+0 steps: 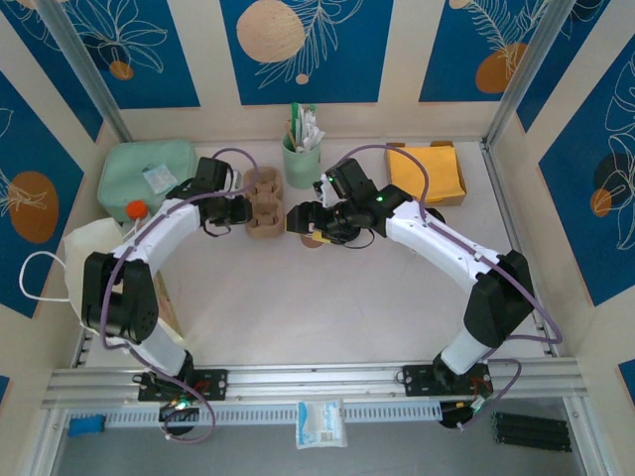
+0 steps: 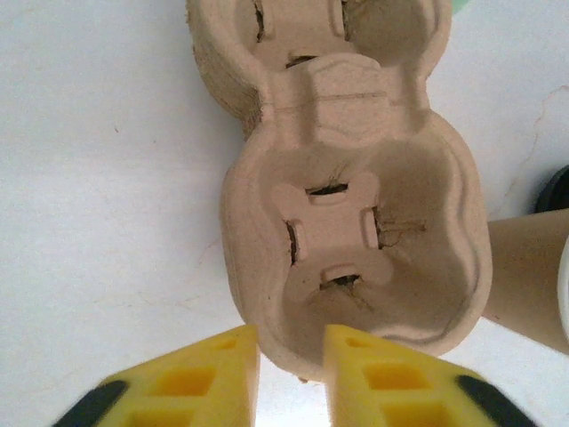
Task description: Pack the takeout coffee
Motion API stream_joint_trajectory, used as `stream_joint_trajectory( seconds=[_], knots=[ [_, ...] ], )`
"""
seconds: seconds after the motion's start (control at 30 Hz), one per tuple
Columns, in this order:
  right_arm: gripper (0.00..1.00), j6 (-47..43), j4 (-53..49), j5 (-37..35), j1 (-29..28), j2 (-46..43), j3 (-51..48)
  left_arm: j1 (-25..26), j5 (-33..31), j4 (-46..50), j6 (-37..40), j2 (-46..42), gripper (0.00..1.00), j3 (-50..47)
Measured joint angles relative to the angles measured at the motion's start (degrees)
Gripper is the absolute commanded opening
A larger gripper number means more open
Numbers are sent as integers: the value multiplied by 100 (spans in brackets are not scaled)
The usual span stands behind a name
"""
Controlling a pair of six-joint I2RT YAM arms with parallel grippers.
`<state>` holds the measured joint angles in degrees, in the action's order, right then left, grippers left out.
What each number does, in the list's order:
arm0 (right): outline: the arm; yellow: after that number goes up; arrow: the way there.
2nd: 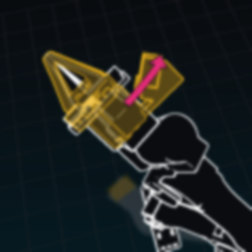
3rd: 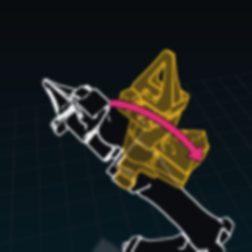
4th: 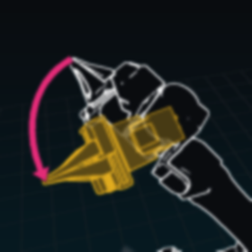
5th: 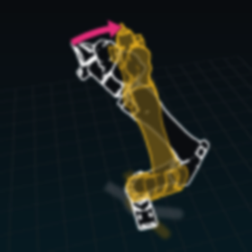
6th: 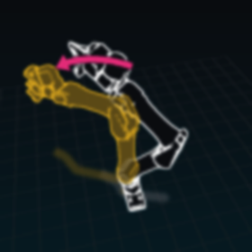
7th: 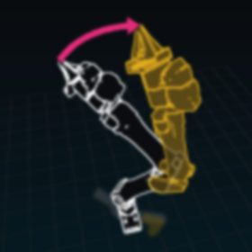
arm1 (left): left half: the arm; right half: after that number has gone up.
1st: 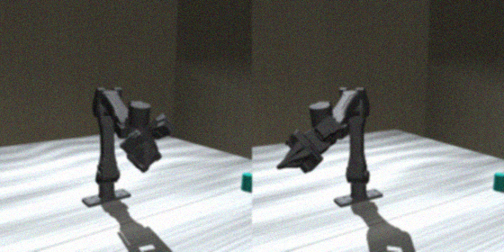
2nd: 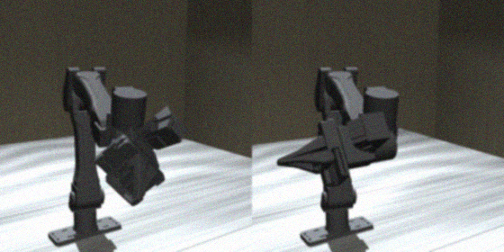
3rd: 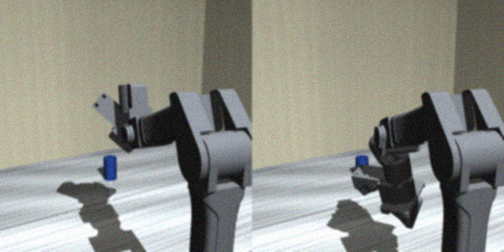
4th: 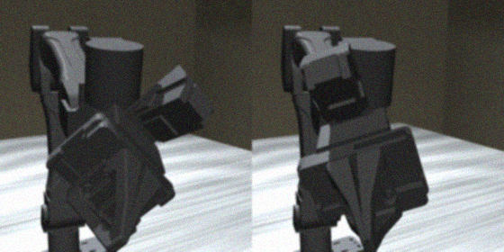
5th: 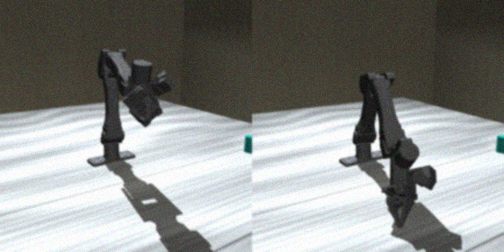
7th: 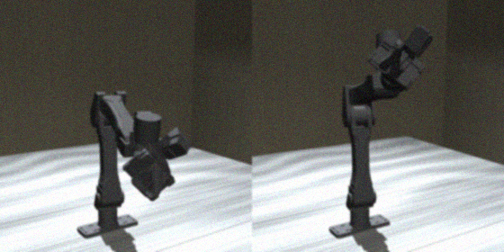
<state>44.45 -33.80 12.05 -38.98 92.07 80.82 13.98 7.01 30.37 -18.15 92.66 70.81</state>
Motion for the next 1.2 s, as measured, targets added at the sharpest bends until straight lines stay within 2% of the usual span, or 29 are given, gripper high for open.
stream_joint_trajectory(
  seconds=[0.07, 0.2, 0.6, 0.97, 1.2],
  knots=[
    [81, 0, 0, 2, 0, 0, 0, 0, -4, 15, -11, -2, 45, -26],
    [81, -2, 0, 2, 0, 0, 0, -7, 0, 33, -37, 39, 45, -44],
    [81, -4, -4, 0, 0, 0, -74, -11, 103, -11, -85, 522, 28, -37],
    [81, -4, -2, 0, 0, 0, -96, -24, 177, -120, -107, 546, 1, 9],
    [81, -4, -2, 0, 0, 0, -96, -24, 177, -70, -103, 461, 0, 9]
  ],
)
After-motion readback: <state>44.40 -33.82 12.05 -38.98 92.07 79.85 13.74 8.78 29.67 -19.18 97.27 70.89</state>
